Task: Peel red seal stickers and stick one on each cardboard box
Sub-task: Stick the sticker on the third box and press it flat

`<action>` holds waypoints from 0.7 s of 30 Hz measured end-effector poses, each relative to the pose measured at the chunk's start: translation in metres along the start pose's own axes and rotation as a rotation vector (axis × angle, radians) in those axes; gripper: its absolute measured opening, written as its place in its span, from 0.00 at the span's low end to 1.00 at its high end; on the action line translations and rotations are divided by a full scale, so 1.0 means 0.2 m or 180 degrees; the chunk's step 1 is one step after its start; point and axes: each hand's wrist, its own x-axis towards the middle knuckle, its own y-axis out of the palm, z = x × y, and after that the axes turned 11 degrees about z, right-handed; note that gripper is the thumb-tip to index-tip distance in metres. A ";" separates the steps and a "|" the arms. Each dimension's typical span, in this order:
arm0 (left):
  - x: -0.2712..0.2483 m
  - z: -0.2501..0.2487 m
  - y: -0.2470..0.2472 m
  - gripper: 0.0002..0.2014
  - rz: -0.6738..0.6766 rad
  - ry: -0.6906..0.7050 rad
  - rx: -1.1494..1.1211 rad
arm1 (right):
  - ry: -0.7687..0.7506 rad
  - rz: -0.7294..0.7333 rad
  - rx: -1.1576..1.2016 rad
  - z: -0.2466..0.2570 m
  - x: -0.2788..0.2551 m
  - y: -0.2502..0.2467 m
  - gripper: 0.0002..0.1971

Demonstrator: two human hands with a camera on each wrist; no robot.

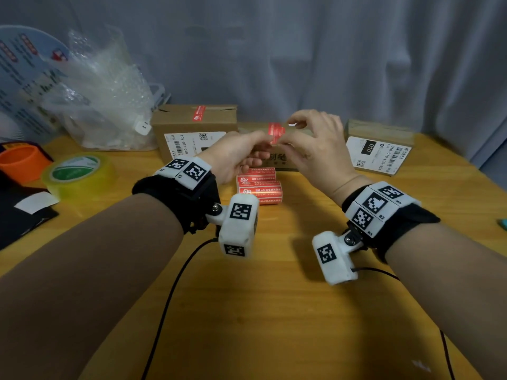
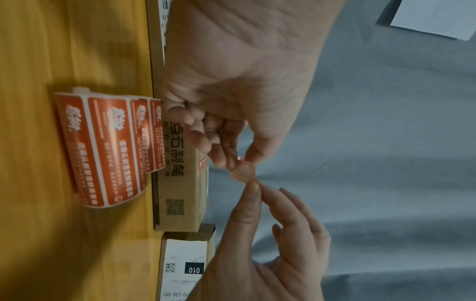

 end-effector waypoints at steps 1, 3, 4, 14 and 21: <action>0.02 -0.01 0.02 0.09 -0.0063 0.0080 0.0003 | -0.0013 0.0013 0.0035 -0.01 0.00 0.00 0.06; 0.06 -0.02 0.04 0.07 -0.0167 0.0234 0.0056 | 0.0000 0.0082 0.0192 -0.05 -0.01 0.01 0.07; 0.08 -0.02 0.06 0.07 -0.0201 0.0344 0.0088 | 0.0078 0.0154 0.0331 -0.07 -0.02 0.01 0.08; 0.38 -0.08 0.29 0.05 0.0243 0.1412 0.1005 | 0.2033 0.0268 0.2386 -0.46 0.02 0.01 0.05; 0.63 -0.17 0.48 0.32 0.0257 0.1082 0.1441 | 0.2338 -0.0214 0.2275 -0.75 -0.06 -0.04 0.03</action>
